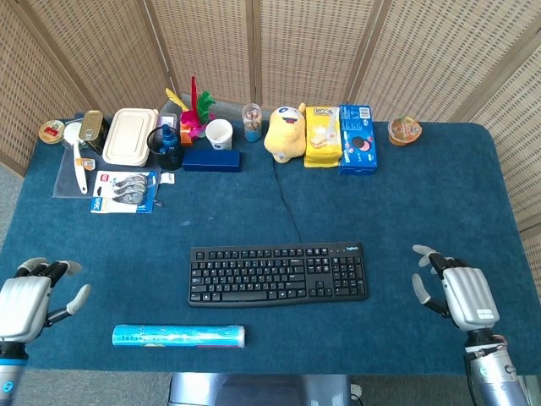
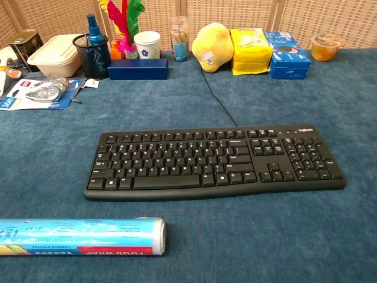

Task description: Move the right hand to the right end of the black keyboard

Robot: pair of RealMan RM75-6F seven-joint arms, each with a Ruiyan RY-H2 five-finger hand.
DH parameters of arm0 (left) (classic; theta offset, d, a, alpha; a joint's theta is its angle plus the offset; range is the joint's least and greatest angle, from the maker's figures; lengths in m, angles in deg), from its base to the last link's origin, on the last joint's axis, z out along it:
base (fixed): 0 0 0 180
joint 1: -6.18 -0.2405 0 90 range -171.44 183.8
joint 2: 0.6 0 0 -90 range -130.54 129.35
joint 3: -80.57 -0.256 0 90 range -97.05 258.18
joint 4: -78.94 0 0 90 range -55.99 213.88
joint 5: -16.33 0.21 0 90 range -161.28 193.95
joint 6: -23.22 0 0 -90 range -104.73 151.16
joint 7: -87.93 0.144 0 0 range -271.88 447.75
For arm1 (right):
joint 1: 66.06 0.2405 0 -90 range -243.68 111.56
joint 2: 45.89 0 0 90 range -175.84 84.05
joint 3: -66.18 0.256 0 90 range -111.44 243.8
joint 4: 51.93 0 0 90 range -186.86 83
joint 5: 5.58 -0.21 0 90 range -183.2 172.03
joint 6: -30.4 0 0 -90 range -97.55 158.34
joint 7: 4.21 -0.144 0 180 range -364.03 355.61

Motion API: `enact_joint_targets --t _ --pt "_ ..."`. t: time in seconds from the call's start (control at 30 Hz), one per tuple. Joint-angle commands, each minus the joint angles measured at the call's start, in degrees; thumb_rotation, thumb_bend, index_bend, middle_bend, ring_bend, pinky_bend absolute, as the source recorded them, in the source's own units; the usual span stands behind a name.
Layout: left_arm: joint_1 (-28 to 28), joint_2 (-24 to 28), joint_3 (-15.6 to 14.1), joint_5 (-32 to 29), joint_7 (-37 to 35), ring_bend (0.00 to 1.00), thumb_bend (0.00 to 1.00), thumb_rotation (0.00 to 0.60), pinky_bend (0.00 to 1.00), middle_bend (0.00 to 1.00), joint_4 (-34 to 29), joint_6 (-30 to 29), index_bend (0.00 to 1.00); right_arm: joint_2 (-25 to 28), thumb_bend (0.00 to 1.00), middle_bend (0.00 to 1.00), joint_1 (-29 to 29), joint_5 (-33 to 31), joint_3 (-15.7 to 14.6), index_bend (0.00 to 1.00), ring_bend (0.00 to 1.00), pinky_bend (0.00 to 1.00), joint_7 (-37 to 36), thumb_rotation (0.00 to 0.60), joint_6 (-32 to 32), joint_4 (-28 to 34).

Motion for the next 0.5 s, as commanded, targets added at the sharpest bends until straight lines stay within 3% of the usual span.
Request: enact_joint_targets --t 0.03,0.13,0.2,0.3,0.5 --pt "0.52 0.62 0.48 0.04 0.21 0.40 0.22 0.000 0.21 0.43 -0.27 0.34 0.35 2.04 0.51 0.57 2.49 1.26 0.77 0.22 0.63 0.54 -3.95 0.000 -3.28 0.75" --pt "1.06 1.14 0.88 -0.05 0.39 0.40 0.22 0.000 0.21 0.43 -0.59 0.83 0.35 3.73 0.51 0.79 4.84 1.99 0.94 0.27 0.85 0.68 -7.30 0.000 -7.08 1.15" --pt "1.56 1.63 1.23 -0.17 0.43 0.40 0.22 0.000 0.21 0.43 -0.97 1.31 0.35 4.95 0.53 0.95 6.94 2.86 0.99 0.36 0.98 0.84 -9.86 0.000 -10.30 1.10" --pt "2.34 2.19 1.71 -0.35 1.02 0.40 0.22 0.000 0.21 0.43 -1.44 2.08 0.35 5.35 0.60 1.00 9.88 4.38 0.96 0.40 1.00 0.98 -12.39 0.000 -14.33 -0.04" --pt "3.45 2.79 2.61 -0.93 2.11 0.40 0.22 0.000 0.21 0.43 -2.41 2.80 0.35 4.40 0.71 1.00 15.04 4.26 0.30 0.42 1.00 1.00 -12.84 0.000 -22.74 -1.44"
